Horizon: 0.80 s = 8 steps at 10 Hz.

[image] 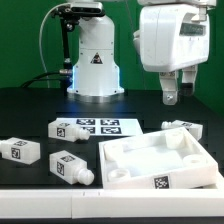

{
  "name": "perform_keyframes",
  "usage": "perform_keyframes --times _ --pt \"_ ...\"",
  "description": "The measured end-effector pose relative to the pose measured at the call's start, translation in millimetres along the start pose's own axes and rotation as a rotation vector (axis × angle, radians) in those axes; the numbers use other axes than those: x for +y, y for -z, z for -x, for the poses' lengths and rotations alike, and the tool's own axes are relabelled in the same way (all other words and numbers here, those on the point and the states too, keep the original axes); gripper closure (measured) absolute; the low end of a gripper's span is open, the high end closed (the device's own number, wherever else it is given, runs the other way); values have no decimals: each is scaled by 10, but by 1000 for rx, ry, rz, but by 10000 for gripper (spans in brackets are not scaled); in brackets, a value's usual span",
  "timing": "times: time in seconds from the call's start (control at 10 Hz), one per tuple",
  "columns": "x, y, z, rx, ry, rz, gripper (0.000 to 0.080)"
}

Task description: Assemble square table

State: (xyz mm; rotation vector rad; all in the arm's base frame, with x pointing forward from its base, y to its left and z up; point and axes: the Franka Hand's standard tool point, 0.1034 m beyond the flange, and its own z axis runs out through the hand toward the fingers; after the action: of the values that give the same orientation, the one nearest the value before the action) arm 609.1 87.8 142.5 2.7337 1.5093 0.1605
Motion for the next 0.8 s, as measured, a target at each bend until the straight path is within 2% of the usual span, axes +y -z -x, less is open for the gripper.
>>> perform_keyframes --times 0.4,0.5,0.7,0.8 --pt "5 -2 8 -1 0 0 150" --pt "41 -21 73 -7 -2 0 150" --pt "116 -103 234 5 -110 30 150" --pt "127 -125 278 6 -128 34 150"
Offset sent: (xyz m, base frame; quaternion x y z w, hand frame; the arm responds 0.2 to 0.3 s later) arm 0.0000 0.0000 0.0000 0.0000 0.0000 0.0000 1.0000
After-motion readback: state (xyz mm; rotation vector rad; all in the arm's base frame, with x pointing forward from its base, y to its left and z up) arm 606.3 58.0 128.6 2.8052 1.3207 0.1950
